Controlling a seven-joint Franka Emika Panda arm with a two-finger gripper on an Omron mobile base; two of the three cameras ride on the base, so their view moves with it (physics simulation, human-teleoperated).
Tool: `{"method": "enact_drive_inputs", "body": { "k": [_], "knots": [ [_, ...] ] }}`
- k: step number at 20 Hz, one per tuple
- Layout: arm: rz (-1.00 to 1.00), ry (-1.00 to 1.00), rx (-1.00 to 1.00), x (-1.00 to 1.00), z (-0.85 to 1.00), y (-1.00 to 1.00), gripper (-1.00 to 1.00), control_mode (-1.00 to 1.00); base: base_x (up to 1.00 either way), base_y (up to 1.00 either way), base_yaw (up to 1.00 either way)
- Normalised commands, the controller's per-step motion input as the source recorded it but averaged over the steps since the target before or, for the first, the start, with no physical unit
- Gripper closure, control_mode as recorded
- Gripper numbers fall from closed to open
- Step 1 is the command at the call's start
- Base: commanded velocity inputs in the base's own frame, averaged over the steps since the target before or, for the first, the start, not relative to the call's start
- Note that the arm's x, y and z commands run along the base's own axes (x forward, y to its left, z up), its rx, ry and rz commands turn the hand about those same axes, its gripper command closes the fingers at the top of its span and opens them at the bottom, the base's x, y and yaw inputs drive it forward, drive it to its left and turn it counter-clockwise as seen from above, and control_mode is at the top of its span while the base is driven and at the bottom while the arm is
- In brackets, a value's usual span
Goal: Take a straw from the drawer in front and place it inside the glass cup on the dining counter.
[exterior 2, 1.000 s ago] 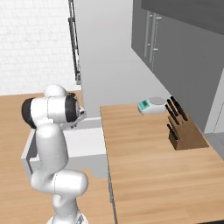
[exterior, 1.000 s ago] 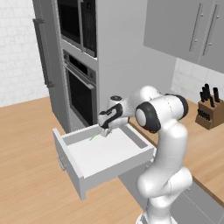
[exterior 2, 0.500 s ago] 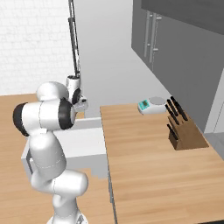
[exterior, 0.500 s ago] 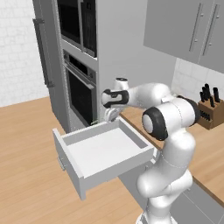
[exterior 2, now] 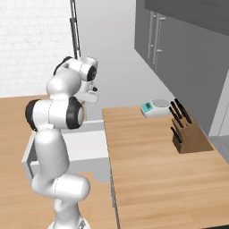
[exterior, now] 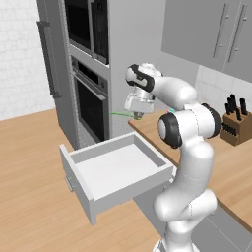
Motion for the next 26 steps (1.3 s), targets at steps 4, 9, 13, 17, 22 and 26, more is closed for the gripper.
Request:
{"method": "enact_drive_inputs", "body": {
  "k": [4,9,13,17,22,26],
  "knots": [
    [-0.14,0.24,-0.04,-0.03,0.42,-0.36,1.0,-1.0,0.0,0.0,0.0],
    [-0.11,0.19,-0.05,-0.18,0.06,-0.55,1.0,-1.0,0.0,0.0,0.0],
    [-0.08,0.11,-0.08,-0.11,0.0,-0.48,1.0,-1.0,0.0,0.0,0.0],
    [-0.04,0.02,-0.04,-0.08,0.0,-0.15,1.0,1.0,-0.35,-0.03,-0.03],
    [0.0,0.0,0.0,0.0,0.0,0.0,1.0,1.0,-1.0,0.39,-0.11],
    [0.0,0.0,0.0,0.0,0.0,0.0,1.0,1.0,-1.0,0.94,-0.08]
  ]
}}
